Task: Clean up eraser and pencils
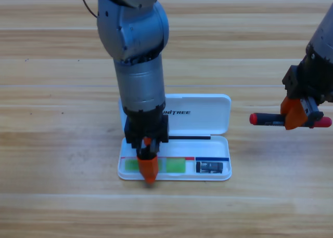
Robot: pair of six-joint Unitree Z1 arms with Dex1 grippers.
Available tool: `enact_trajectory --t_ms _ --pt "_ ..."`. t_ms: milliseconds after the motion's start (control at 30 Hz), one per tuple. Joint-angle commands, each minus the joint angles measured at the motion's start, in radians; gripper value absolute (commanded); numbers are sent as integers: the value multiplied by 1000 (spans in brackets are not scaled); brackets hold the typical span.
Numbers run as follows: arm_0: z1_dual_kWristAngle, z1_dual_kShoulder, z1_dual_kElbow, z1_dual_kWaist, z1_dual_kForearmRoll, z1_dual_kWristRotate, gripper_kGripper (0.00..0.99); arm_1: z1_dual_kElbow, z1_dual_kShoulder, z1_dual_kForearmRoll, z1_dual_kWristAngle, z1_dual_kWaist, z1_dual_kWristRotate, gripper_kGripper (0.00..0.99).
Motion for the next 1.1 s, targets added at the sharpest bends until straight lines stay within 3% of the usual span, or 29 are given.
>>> enact_trajectory --t_ms 33,233,400,567,733,867,1100 --pt "0 55 5 -16 4 -8 990 27 22 21 8 -16 3 0" --pt "6 21 -4 -16 29 -7 990 5 76 21 7 12 12 0" --pt "25 -149 15 7 96 1 990 -47 139 21 5 61 46 0" --pt "25 -445 134 92 115 44 990 -151 240 24 1 128 93 0" --pt "5 -678 263 260 113 139 990 -317 377 61 -2 191 130 0" --pt "-11 -741 358 375 105 197 990 -446 476 79 -22 226 153 0" --pt "-46 -769 467 400 58 193 989 -567 575 101 -41 254 170 0"
